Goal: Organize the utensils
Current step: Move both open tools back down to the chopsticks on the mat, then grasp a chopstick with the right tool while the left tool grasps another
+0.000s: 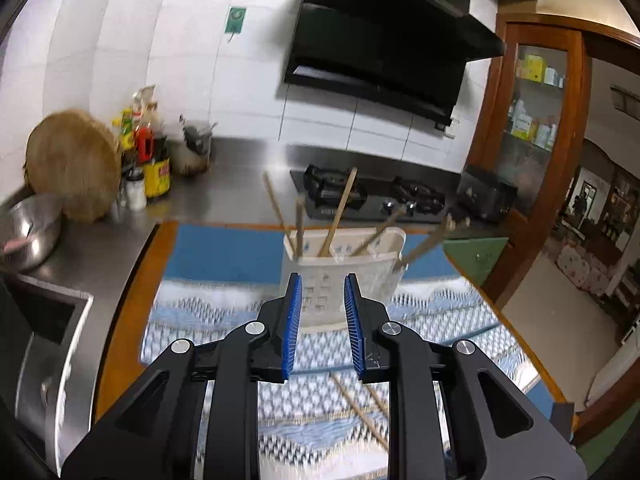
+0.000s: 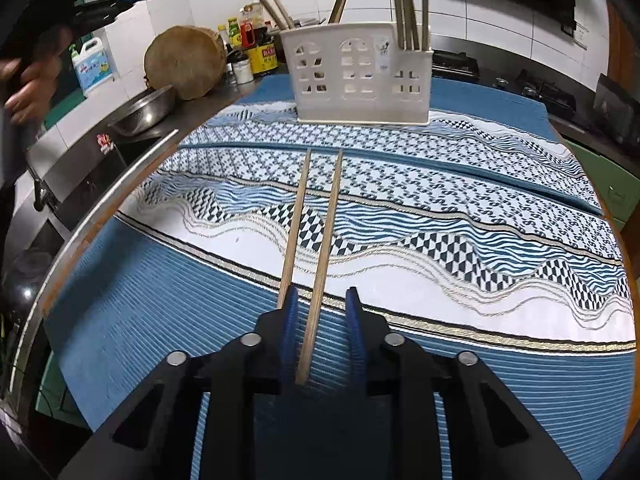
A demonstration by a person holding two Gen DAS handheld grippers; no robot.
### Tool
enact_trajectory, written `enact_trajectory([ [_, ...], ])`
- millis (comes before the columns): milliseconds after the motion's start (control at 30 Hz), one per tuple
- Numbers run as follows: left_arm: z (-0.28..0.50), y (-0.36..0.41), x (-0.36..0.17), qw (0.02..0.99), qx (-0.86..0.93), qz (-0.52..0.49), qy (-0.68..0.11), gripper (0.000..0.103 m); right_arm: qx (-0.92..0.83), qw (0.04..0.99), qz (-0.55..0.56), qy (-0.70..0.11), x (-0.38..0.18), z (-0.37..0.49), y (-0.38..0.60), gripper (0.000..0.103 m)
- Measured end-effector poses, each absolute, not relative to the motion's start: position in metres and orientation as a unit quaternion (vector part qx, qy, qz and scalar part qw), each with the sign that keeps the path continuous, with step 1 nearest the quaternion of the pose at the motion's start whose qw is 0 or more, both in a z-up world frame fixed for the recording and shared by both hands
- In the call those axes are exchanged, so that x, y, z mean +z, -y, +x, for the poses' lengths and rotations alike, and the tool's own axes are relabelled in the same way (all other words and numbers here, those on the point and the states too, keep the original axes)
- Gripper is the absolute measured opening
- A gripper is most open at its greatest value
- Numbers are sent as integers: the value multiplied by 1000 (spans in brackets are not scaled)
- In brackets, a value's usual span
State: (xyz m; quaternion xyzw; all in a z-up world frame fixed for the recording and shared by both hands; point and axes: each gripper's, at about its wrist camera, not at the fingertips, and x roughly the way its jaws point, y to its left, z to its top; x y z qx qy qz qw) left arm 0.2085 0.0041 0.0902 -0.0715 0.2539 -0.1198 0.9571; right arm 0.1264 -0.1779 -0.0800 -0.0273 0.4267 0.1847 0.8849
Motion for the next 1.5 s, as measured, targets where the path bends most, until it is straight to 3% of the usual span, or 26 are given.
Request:
enact_trajectory([
  [533,159,-19,-1,933,-102,-94,-332,23,167,876,-46,-450,-102,133,166,7],
  [1500,137,99,-76,879,-185,-82,-432,23,130,888,29,-441,-102,112,234,7],
])
